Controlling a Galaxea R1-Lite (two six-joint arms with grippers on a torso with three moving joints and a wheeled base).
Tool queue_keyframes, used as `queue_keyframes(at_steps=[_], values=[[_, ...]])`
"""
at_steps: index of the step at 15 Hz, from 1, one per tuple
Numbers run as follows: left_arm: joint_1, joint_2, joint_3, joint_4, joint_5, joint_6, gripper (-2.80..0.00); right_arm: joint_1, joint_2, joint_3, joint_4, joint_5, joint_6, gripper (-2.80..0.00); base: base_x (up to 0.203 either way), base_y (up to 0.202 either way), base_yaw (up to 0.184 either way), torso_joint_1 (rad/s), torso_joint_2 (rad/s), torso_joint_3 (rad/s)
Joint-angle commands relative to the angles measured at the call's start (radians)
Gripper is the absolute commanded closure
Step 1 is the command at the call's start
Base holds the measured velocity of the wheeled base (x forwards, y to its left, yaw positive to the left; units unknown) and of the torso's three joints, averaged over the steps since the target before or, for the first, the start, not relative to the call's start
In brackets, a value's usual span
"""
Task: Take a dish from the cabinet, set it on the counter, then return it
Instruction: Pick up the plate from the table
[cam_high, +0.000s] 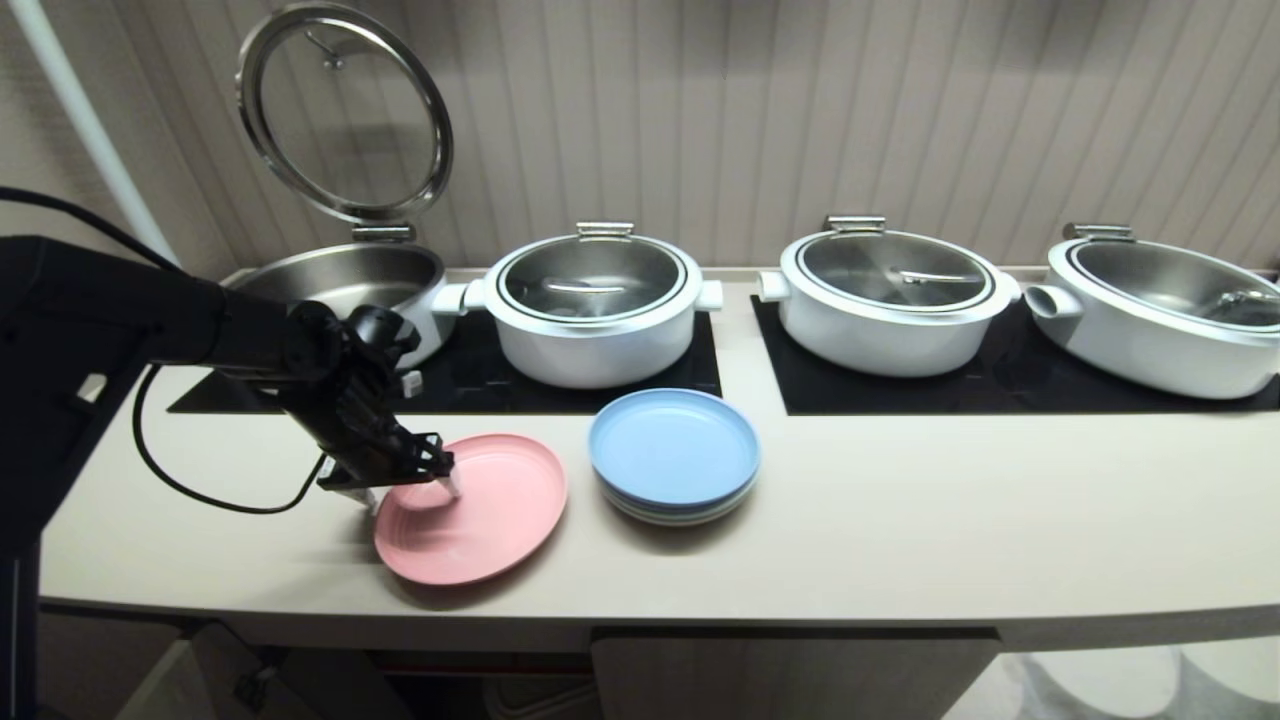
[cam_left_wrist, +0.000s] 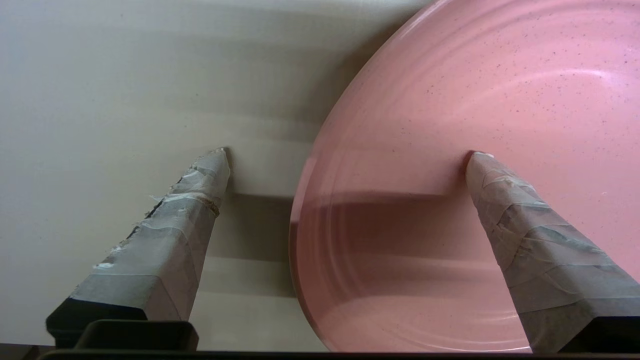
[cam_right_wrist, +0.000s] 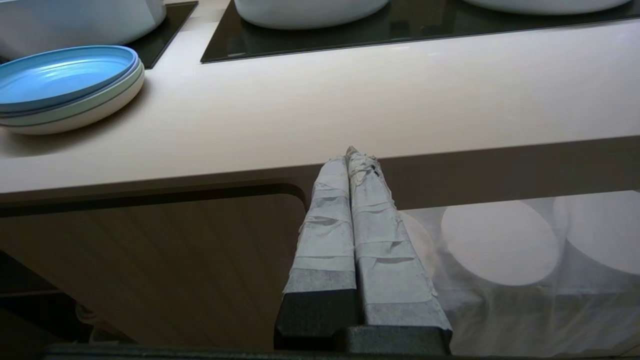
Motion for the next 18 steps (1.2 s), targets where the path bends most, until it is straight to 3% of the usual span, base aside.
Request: queue_keyframes(at_steps=[1,2,3,4,12,18], values=[[0.001,-0.001,0.0,0.004,0.001,-0.001,-2.8,0.0,0.0,0.0,-0.001,-0.001,0.001,0.0,0.0,0.0,0.0,0.0,0.0,0.0],[0.001,-0.002,0.0,0.004,0.001,-0.001,-2.8,0.0,0.0,0.0,0.001,-0.001,0.001,0.0,0.0,0.0,0.0,0.0,0.0,0.0],[0.001,-0.002,0.0,0.004,-0.001,-0.001,-2.21,0.0,0.0,0.0,-0.001,-0.001,0.001,0.0,0.0,0.0,0.0,0.0,0.0,0.0],[0.001,-0.002,-0.001,0.004,0.0,-0.001,0.0,0.0,0.0,0.0,-0.001,-0.001,0.001,0.0,0.0,0.0,0.0,0.0,0.0,0.0],[0.0,-0.024,0.0,0.007,0.001,-0.002,0.0,0.0,0.0,0.0,-0.001,-0.001,0.001,0.0,0.0,0.0,0.0,0.0,0.0,0.0],[-0.005,-0.049,0.024,0.01,0.001,-0.047,0.0,0.0,0.0,0.0,-0.001,-0.001,0.001,0.0,0.0,0.0,0.0,0.0,0.0,0.0]])
